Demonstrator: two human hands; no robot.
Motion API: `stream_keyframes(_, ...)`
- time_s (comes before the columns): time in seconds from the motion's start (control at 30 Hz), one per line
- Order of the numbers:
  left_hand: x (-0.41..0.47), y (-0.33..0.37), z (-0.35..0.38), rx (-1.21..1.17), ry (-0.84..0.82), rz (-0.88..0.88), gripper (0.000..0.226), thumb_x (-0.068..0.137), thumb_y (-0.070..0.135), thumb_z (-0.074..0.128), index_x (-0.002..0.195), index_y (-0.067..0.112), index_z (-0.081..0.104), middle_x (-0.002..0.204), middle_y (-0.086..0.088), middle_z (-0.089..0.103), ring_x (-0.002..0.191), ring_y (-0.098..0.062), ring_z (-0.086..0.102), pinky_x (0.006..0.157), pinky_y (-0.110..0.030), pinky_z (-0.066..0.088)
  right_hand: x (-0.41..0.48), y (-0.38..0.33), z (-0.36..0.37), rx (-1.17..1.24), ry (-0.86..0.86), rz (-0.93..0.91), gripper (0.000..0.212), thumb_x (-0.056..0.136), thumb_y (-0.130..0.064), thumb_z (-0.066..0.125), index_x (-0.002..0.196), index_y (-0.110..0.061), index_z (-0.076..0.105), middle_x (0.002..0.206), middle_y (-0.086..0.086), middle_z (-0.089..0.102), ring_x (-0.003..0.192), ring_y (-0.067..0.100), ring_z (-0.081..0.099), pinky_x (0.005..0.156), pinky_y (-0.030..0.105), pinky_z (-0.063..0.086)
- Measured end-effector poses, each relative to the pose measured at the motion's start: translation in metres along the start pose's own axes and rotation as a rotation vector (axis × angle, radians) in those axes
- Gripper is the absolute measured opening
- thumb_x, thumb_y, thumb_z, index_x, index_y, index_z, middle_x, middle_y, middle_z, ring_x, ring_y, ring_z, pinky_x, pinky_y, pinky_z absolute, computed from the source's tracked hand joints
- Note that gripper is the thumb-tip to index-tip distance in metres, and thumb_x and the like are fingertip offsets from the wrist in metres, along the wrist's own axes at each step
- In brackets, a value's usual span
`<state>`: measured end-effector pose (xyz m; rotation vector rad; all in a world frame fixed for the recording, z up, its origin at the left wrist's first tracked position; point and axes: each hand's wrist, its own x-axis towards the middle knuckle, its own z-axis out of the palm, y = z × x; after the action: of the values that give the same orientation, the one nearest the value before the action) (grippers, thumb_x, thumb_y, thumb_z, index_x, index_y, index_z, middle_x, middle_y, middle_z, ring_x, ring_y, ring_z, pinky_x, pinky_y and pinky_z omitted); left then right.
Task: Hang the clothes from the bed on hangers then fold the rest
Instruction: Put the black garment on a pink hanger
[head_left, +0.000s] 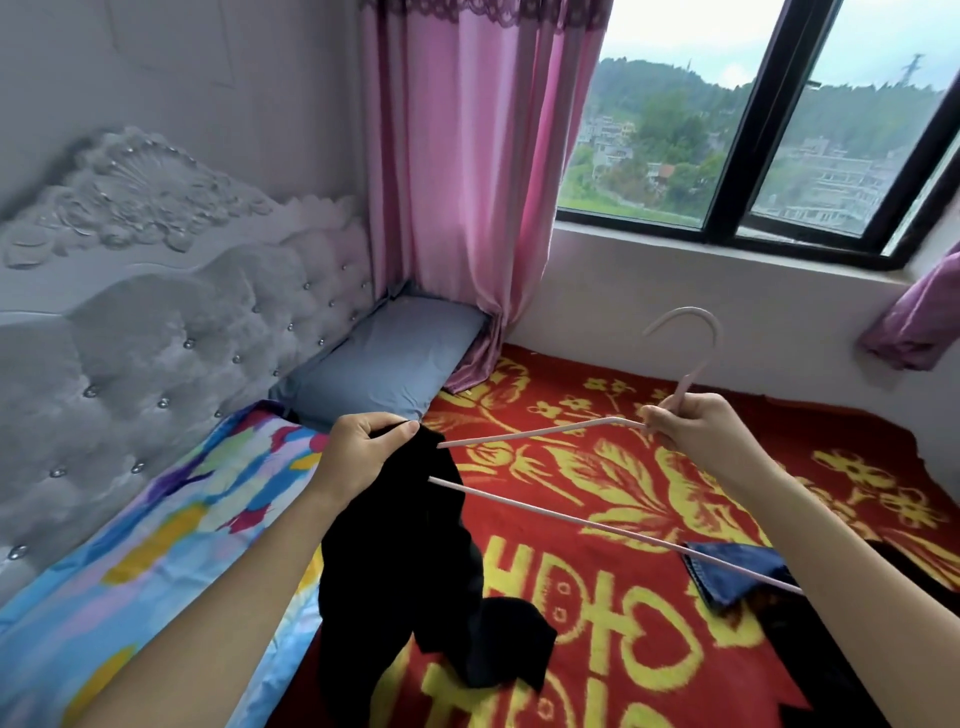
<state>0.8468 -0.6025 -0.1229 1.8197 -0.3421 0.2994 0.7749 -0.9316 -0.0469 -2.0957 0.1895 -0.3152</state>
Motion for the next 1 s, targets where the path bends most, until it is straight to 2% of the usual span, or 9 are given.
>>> stream_keyframes(0.13,0.000,-0.002,-0.005,0.124,-0.084,0.075,0.029,0.084,0.014,0.069,0.068,0.038,0.069,0.070,0.020,0.070,0.070,0.005,0.064,0.062,-0.005,0.044,0.000,0.008,0.004,0.050,0.027,-0.004,0.031,0.091,-0.013,0.059,0.060,-0.009,0.061,0.044,-0.007,0.047,0.038,0.003,0.035,0.039,0.012,0.030)
stream_keyframes(0.23,0.003,0.000,-0.016,0.243,-0.086,0.127,0.010,0.084,0.020,0.070,0.077,0.024,0.075,0.071,0.024,0.069,0.072,0.004,0.064,0.070,-0.014,0.048,-0.002,0.018,0.002,0.146,0.066,-0.011,0.028,0.091,-0.011,0.058,0.064,-0.007,0.061,0.053,0.000,0.051,0.051,0.012,0.040,0.046,0.015,0.035)
stream_keyframes(0.3,0.002,0.007,-0.020,0.471,-0.050,0.286,0.028,0.086,0.042,0.060,0.081,0.019,0.075,0.071,0.013,0.070,0.071,-0.012,0.067,0.066,-0.031,0.052,-0.004,0.021,0.003,0.169,0.058,-0.025,0.026,0.091,-0.010,0.057,0.066,-0.006,0.061,0.054,0.001,0.050,0.052,0.013,0.039,0.049,0.018,0.036)
stream_keyframes(0.4,0.003,0.015,-0.021,0.820,0.025,0.641,0.064,0.094,0.057,0.029,0.077,0.013,0.072,0.072,-0.003,0.065,0.048,-0.028,0.059,0.045,-0.035,0.049,-0.006,0.022,0.004,0.169,0.031,-0.046,0.027,0.092,-0.007,0.055,0.066,-0.006,0.061,0.050,-0.002,0.046,0.044,0.008,0.034,0.042,0.013,0.031)
stream_keyframes(0.53,-0.001,0.028,-0.015,0.705,-0.031,0.670,0.066,0.097,0.052,0.027,0.078,0.007,0.071,0.076,-0.003,0.069,0.059,-0.024,0.065,0.052,-0.034,0.052,-0.007,0.017,0.002,0.158,0.055,-0.128,0.029,0.092,-0.007,0.055,0.064,-0.010,0.059,0.047,-0.008,0.046,0.039,0.003,0.035,0.041,0.012,0.030)
stream_keyframes(0.77,-0.013,0.057,0.026,0.435,-0.137,0.613,0.065,0.092,0.057,0.033,0.084,0.006,0.072,0.076,-0.003,0.069,0.069,-0.018,0.065,0.066,-0.028,0.048,-0.027,-0.001,0.032,0.101,0.089,-0.173,0.027,0.092,-0.010,0.057,0.065,-0.012,0.058,0.051,-0.003,0.046,0.044,0.008,0.038,0.049,0.028,0.033)
stream_keyframes(0.83,-0.015,0.065,0.036,0.439,-0.133,0.630,0.060,0.089,0.053,0.037,0.084,0.005,0.073,0.077,-0.003,0.071,0.070,-0.019,0.067,0.064,-0.031,0.052,-0.039,-0.001,0.049,0.091,0.108,-0.136,0.027,0.092,-0.014,0.057,0.065,-0.009,0.058,0.053,-0.001,0.048,0.048,0.014,0.040,0.053,0.034,0.035)
stream_keyframes(0.9,-0.018,0.071,0.044,0.451,-0.144,0.643,0.053,0.088,0.050,0.045,0.082,0.004,0.072,0.076,-0.004,0.071,0.069,-0.020,0.068,0.060,-0.034,0.055,-0.051,-0.002,0.069,0.049,0.168,-0.062,0.033,0.093,-0.019,0.056,0.061,-0.014,0.054,0.052,-0.003,0.049,0.048,0.014,0.042,0.055,0.033,0.035)
stream_keyframes(1.0,-0.027,0.079,0.060,0.508,-0.173,0.722,0.039,0.086,0.036,0.050,0.077,0.005,0.072,0.071,-0.005,0.070,0.062,-0.021,0.068,0.055,-0.029,0.054,-0.065,-0.001,0.093,0.022,0.217,-0.001,0.036,0.094,-0.023,0.054,0.059,-0.015,0.048,0.055,-0.002,0.049,0.053,0.016,0.044,0.059,0.035,0.037)
